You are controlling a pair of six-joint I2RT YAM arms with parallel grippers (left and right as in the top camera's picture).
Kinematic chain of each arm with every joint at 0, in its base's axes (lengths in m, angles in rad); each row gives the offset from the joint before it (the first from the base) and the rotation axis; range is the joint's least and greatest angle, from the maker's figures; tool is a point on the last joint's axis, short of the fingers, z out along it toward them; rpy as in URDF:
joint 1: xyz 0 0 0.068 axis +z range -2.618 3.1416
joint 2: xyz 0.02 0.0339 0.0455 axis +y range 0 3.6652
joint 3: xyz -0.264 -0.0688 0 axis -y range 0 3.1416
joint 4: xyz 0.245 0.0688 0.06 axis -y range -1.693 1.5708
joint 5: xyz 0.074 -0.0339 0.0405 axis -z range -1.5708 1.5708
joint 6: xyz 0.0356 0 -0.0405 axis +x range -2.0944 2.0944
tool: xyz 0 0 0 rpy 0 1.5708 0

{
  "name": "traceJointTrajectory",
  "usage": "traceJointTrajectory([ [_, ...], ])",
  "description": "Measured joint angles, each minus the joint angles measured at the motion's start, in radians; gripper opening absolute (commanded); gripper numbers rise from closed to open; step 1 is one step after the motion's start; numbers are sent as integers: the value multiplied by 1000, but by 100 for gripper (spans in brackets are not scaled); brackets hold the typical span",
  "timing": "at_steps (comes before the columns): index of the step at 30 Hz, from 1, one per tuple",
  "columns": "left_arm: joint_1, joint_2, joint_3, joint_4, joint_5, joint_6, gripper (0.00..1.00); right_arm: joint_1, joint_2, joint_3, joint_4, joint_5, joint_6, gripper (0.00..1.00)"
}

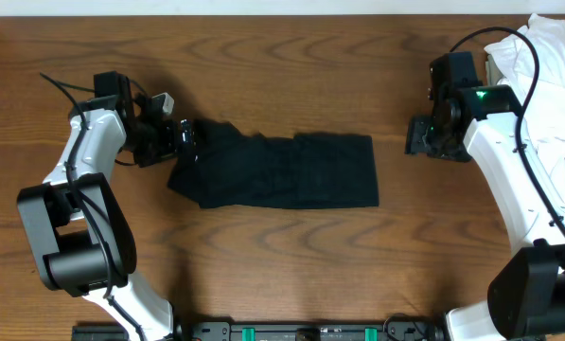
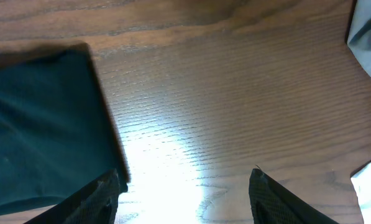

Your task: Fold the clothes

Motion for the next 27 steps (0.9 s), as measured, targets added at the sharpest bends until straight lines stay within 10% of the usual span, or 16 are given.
traceJointTrajectory([
  [14, -119, 100, 10, 12, -39, 68, 99, 0, 0, 0, -2, 0, 0, 66],
  [16, -124, 109, 18, 8, -47, 66, 77, 0, 0, 0, -3, 0, 0, 65],
  [18, -124, 122, 24, 4, -54, 63, 25, 0, 0, 0, -4, 0, 0, 66],
  [19, -125, 128, 27, 2, -54, 65, 15, 0, 0, 0, -4, 0, 0, 66],
  [27, -135, 145, 31, -22, -19, 66, 6, 0, 0, 0, -4, 0, 0, 66],
])
